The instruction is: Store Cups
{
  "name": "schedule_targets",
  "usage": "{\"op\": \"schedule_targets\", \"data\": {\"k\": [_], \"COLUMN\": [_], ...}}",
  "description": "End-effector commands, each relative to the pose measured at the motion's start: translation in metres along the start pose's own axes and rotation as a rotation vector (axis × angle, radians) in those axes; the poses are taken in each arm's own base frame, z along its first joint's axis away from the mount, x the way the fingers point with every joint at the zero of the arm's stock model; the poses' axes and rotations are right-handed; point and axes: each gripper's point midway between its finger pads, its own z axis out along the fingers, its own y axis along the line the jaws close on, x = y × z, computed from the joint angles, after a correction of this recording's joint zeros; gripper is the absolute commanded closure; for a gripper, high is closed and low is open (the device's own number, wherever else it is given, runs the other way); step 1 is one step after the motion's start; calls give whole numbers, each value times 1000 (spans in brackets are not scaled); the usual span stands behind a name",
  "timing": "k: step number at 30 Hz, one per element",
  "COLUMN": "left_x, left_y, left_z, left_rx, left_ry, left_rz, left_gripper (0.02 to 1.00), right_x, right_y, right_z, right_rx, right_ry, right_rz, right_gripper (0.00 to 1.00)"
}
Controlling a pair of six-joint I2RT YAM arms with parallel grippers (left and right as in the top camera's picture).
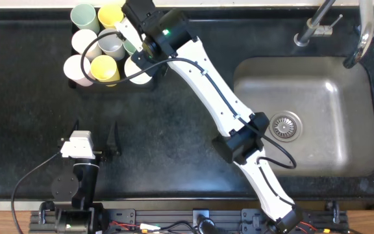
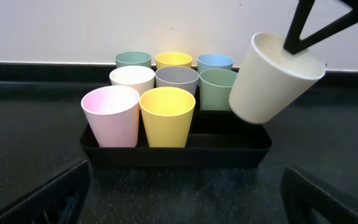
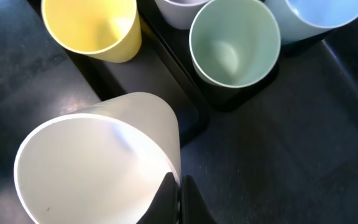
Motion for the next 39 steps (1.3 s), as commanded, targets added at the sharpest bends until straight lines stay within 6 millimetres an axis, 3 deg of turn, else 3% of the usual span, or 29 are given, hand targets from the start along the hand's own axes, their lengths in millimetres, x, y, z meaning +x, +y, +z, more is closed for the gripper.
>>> {"op": "schedule_targets", "data": {"k": [1, 22, 39], "left_x": [0, 0, 0], "left_y": [-1, -1, -1], "left_z": [0, 0, 0], "left_rx": [6, 6, 6], "left_ry": [-6, -6, -6], "left_rz": [-7, -7, -7], "left_gripper": [20, 20, 20], "right_x": [-5, -6, 8], "right_y": [-2, -17, -21], "right_z": [13, 62, 80], "right_rx": [10, 61, 53], "right_ry": [-7, 7, 62], "right_rz": [-13, -8, 3], "right_gripper": [958, 958, 958]}}
